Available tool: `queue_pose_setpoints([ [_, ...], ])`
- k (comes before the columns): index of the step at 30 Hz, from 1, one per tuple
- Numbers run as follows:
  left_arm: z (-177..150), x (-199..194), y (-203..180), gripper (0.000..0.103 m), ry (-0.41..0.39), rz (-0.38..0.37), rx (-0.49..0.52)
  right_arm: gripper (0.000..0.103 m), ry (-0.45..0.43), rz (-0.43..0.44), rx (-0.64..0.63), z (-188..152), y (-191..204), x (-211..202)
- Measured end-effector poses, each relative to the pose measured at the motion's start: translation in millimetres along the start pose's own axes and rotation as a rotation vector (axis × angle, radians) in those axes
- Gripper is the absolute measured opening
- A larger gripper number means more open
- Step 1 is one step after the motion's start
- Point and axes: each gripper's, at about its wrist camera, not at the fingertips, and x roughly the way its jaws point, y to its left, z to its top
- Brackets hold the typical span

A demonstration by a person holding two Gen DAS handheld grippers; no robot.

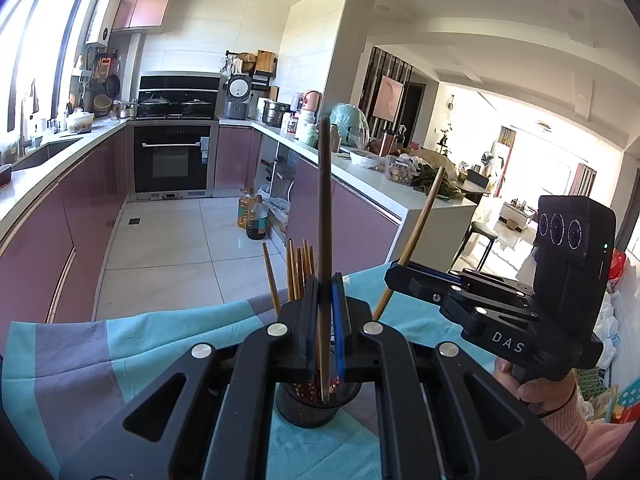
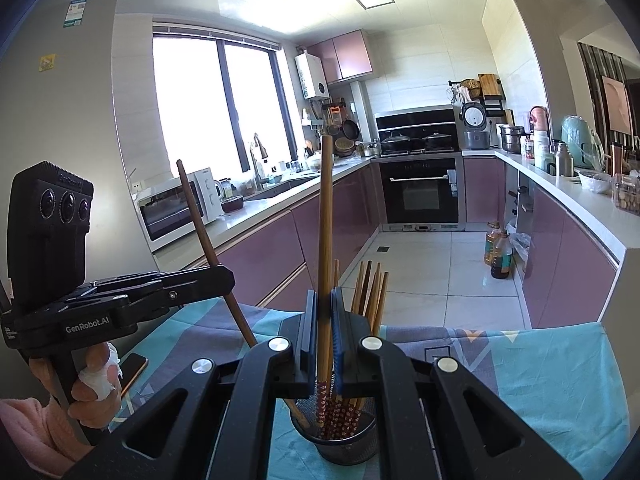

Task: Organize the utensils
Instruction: 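Push both held chopsticks down into the holder among the other chopsticks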

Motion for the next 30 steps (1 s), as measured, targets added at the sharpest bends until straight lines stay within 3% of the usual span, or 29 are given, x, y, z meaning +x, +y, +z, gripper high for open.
queue_pose_setpoints([
  [30, 13.1, 7.1, 2.8, 0.007, 0.040, 0.005, -0.004, 0.006, 0.028, -0.002, 0.018, -4.8, -13.9, 12.4],
])
